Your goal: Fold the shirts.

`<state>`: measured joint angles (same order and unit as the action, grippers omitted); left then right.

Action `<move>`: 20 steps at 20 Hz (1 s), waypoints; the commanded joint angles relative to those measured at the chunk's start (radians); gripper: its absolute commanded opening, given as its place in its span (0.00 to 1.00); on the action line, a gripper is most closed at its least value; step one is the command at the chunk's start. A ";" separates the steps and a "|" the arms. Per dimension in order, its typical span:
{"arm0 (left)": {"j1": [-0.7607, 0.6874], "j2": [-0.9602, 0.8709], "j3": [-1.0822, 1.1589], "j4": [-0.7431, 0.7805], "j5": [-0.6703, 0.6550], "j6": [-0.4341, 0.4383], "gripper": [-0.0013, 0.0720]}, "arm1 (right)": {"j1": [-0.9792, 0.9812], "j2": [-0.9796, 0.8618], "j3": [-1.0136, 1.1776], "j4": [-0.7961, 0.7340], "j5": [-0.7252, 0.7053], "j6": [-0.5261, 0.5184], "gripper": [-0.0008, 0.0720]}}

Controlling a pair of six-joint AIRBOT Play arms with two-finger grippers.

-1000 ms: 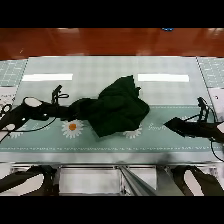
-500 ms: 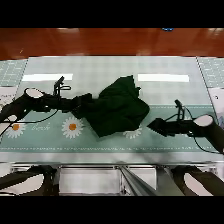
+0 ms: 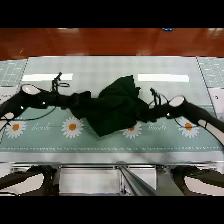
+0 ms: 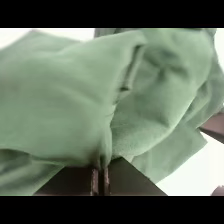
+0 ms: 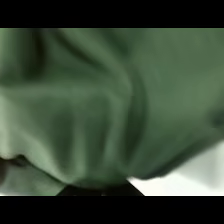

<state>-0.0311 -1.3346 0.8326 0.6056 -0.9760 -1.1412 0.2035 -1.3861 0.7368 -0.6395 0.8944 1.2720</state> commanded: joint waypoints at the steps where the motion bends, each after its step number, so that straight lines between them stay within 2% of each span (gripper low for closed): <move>1: 0.064 0.037 0.143 -0.004 -0.115 0.004 0.04 | -0.020 0.017 0.218 -0.089 0.141 0.003 0.04; 5: 0.093 0.161 0.466 -0.004 -0.136 -0.035 0.04 | -0.091 0.148 0.688 -0.381 0.232 0.158 0.04; 8: 0.093 0.233 0.716 -0.004 -0.137 -0.087 0.04 | -0.095 0.204 1.075 -0.543 0.359 0.190 0.04; 11: 0.093 0.313 0.893 -0.003 -0.140 -0.117 0.04 | -0.095 0.275 1.317 -0.605 0.458 0.189 0.04; 16: 0.093 0.486 0.997 0.001 -0.206 -0.140 0.04 | -0.095 0.496 1.341 -0.681 0.493 0.183 0.04; 20: 0.093 0.629 0.996 0.030 -0.314 -0.185 0.04 | -0.096 0.620 1.338 -0.714 0.604 0.192 0.04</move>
<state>0.0608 -0.8009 1.8107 0.6167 -1.2160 -1.2968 0.1081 -0.8528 2.0609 -1.3109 1.4128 1.4567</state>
